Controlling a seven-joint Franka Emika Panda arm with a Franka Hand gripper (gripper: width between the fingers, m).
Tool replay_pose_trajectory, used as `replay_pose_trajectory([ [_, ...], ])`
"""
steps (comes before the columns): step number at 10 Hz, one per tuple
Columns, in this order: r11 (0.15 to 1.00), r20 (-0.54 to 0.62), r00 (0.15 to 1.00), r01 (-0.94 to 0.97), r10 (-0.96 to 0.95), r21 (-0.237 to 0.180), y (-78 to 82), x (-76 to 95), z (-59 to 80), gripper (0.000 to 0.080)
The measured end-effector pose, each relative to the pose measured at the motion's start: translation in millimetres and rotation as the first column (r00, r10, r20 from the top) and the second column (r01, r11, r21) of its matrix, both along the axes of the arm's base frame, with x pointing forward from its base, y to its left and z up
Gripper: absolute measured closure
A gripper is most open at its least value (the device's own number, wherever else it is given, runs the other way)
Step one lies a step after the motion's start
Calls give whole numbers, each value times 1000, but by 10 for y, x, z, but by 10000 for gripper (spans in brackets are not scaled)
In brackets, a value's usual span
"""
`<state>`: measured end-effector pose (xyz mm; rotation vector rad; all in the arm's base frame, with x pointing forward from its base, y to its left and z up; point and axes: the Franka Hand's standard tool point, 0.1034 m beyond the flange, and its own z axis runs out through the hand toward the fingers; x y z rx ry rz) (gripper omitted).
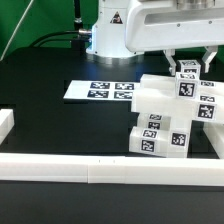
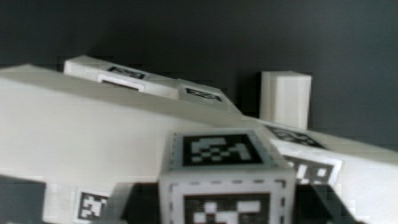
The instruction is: Assemble chair
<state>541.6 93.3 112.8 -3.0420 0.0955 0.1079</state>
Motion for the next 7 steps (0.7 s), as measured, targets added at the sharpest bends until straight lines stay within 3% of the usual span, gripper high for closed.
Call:
replay_pose_trajectory([
  [4, 955, -27, 955, 296, -297, -22, 17, -2, 0, 515],
  [7, 845, -41, 844, 534, -534, -24, 34, 0, -2, 515],
])
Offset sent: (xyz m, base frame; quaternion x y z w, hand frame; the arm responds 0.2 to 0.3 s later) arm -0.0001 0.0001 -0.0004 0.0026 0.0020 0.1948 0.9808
